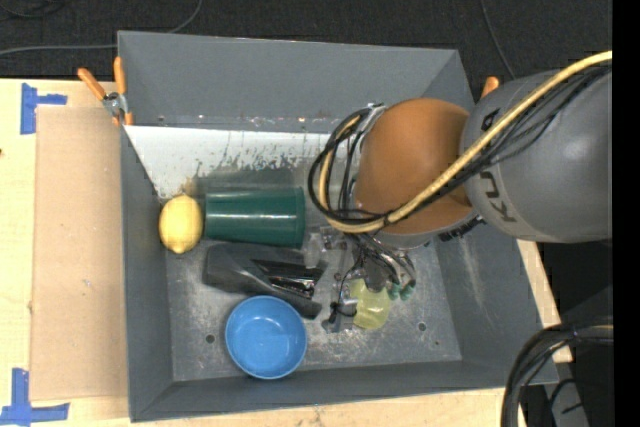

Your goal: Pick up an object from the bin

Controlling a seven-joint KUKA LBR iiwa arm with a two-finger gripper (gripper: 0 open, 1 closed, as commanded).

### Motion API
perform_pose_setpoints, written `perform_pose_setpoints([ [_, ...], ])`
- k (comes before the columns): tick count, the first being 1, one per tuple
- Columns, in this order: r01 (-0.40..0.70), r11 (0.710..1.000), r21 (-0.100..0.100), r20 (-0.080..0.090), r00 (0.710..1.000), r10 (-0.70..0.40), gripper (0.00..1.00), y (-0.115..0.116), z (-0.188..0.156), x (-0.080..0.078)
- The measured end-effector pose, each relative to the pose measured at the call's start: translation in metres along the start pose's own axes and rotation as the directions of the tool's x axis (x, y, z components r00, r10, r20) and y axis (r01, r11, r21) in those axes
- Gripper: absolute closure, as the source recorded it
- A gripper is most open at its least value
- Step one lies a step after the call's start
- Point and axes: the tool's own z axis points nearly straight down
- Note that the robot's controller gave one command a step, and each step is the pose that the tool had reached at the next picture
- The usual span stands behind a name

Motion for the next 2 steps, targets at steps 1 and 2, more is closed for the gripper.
perform_pose_setpoints([
  [1,-0.001,1.000,0.000,0.000,1.000,0.001,0.00,0.000,0.000,0.000],
  [2,-0.332,0.943,0.003,-0.008,0.943,0.332,0.00,0.025,0.037,0.031],
])
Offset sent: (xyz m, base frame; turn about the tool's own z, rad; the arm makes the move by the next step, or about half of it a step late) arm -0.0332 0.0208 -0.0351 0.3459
